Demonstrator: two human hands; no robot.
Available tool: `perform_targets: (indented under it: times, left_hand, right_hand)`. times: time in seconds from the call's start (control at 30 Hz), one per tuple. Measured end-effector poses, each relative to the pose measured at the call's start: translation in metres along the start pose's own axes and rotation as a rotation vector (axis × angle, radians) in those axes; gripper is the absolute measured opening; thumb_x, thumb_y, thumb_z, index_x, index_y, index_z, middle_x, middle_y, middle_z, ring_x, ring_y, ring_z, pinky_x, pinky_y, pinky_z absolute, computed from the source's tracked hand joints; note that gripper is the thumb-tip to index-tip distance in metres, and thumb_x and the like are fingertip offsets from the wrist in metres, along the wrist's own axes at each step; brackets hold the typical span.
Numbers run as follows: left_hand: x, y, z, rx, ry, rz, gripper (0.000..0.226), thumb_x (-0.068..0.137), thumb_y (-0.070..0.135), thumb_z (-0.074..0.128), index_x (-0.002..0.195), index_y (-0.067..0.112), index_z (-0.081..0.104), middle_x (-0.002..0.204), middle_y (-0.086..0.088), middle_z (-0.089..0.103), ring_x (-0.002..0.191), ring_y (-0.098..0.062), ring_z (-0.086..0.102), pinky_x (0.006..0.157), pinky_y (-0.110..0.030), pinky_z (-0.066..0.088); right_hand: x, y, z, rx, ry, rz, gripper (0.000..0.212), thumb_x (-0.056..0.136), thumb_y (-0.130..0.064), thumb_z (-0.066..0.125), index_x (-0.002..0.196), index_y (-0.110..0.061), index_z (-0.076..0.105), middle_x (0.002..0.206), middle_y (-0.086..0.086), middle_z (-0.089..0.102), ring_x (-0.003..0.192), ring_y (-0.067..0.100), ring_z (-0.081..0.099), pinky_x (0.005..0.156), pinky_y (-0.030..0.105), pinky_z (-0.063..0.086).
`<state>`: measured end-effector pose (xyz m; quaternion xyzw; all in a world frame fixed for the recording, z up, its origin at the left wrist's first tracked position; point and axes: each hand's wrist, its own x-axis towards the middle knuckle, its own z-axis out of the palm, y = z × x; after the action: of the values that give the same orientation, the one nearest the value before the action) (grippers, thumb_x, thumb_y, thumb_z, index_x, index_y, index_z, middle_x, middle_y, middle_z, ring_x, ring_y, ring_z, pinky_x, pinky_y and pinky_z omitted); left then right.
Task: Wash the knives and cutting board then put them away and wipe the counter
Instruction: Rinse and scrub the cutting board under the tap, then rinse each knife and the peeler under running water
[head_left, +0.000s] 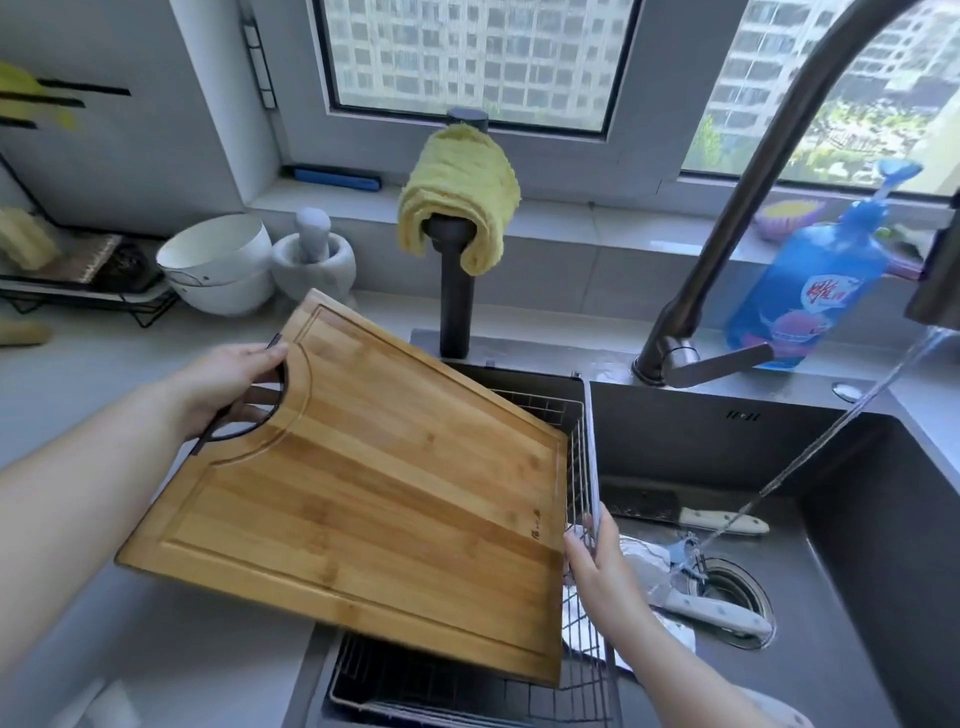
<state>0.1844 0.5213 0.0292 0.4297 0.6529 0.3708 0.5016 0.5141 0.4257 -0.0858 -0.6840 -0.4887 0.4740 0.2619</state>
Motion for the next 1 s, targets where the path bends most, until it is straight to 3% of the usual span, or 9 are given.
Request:
perform_targets:
  times: [0.13, 0.3, 0.43, 0.57, 0.63, 0.73, 0.8, 0.9, 1.0]
  left_hand:
    - [-0.001, -0.007, -0.002, 0.054, 0.04, -0.039, 0.027, 0.099, 0.025, 0.037, 0.081, 0.016, 0.056, 0.048, 0.01, 0.063, 0.035, -0.001, 0.056, 0.035, -0.01, 0.041]
    - [-0.008, -0.015, 0.001, 0.105, 0.124, -0.068, 0.029, 0.099, 0.021, 0.037, 0.076, 0.015, 0.053, 0.07, -0.002, 0.056, 0.052, -0.019, 0.056, 0.031, -0.01, 0.039]
    - [-0.007, -0.012, 0.007, 0.113, 0.161, -0.071, 0.027, 0.099, 0.02, 0.038, 0.077, 0.014, 0.053, 0.073, -0.003, 0.052, 0.06, -0.02, 0.049, 0.03, -0.01, 0.038]
    - [-0.008, -0.012, 0.007, 0.111, 0.213, -0.037, 0.014, 0.098, 0.017, 0.042, 0.102, 0.012, 0.053, 0.075, -0.002, 0.054, 0.038, -0.009, 0.058, 0.031, -0.011, 0.041]
    - [-0.01, -0.01, 0.01, 0.118, 0.273, -0.003, 0.022, 0.096, 0.013, 0.045, 0.117, 0.012, 0.052, 0.08, -0.003, 0.057, 0.044, -0.013, 0.06, 0.033, -0.012, 0.044]
    - [-0.014, -0.006, 0.015, 0.305, 0.422, 0.053, 0.036, 0.094, 0.016, 0.049, 0.129, 0.008, 0.051, 0.111, -0.012, 0.062, 0.081, -0.028, 0.061, 0.062, -0.027, 0.055]
    - [-0.018, -0.002, 0.019, 0.467, 0.514, 0.068, 0.035, 0.093, 0.021, 0.047, 0.127, 0.011, 0.054, 0.126, -0.012, 0.058, 0.108, -0.032, 0.055, 0.09, -0.037, 0.045]
    - [-0.033, 0.006, 0.038, 0.567, 0.526, 0.16, 0.035, 0.092, 0.021, 0.046, 0.125, 0.014, 0.056, 0.135, -0.009, 0.051, 0.122, -0.03, 0.046, 0.098, -0.034, 0.037]
    - [-0.058, 0.007, 0.075, 0.629, 0.381, 0.275, 0.033, 0.092, 0.019, 0.047, 0.123, 0.016, 0.057, 0.141, -0.005, 0.045, 0.126, -0.026, 0.043, 0.099, -0.033, 0.035]
  right_hand:
    - [0.002, 0.003, 0.001, -0.004, 0.014, -0.024, 0.061, 0.098, -0.03, 0.036, 0.148, -0.02, 0.004, 0.155, 0.003, 0.017, 0.141, 0.02, 0.023, 0.115, 0.041, 0.025]
    - [0.003, 0.004, 0.001, -0.029, 0.012, -0.028, 0.062, 0.098, -0.031, 0.035, 0.149, -0.02, 0.002, 0.155, 0.003, 0.018, 0.141, 0.019, 0.022, 0.115, 0.04, 0.025]
    - [0.004, 0.006, 0.001, -0.051, 0.019, -0.038, 0.061, 0.098, -0.031, 0.034, 0.149, -0.021, 0.003, 0.154, 0.002, 0.021, 0.14, 0.02, 0.026, 0.113, 0.037, 0.027]
    - [0.005, 0.007, 0.001, -0.058, 0.033, -0.044, 0.059, 0.098, -0.032, 0.034, 0.148, -0.021, 0.007, 0.154, 0.003, 0.022, 0.14, 0.021, 0.027, 0.113, 0.04, 0.029]
    - [0.005, 0.008, 0.001, -0.055, 0.038, -0.046, 0.057, 0.098, -0.032, 0.034, 0.148, -0.021, 0.009, 0.154, 0.003, 0.022, 0.14, 0.021, 0.026, 0.113, 0.04, 0.028]
    - [0.003, 0.007, 0.0, -0.024, 0.038, -0.045, 0.056, 0.099, -0.032, 0.033, 0.148, -0.022, 0.01, 0.153, 0.003, 0.025, 0.14, 0.022, 0.027, 0.113, 0.04, 0.028]
    - [0.002, 0.007, -0.001, -0.018, 0.039, -0.04, 0.055, 0.098, -0.033, 0.033, 0.148, -0.023, 0.011, 0.151, 0.005, 0.028, 0.138, 0.024, 0.03, 0.11, 0.044, 0.032]
    - [0.0, 0.006, -0.004, 0.015, 0.028, -0.034, 0.054, 0.098, -0.035, 0.032, 0.148, -0.023, 0.013, 0.149, 0.006, 0.032, 0.135, 0.025, 0.034, 0.109, 0.045, 0.033]
    - [-0.003, 0.004, -0.009, 0.072, -0.015, -0.027, 0.055, 0.099, -0.035, 0.032, 0.148, -0.023, 0.01, 0.151, 0.003, 0.028, 0.138, 0.023, 0.03, 0.112, 0.042, 0.03]
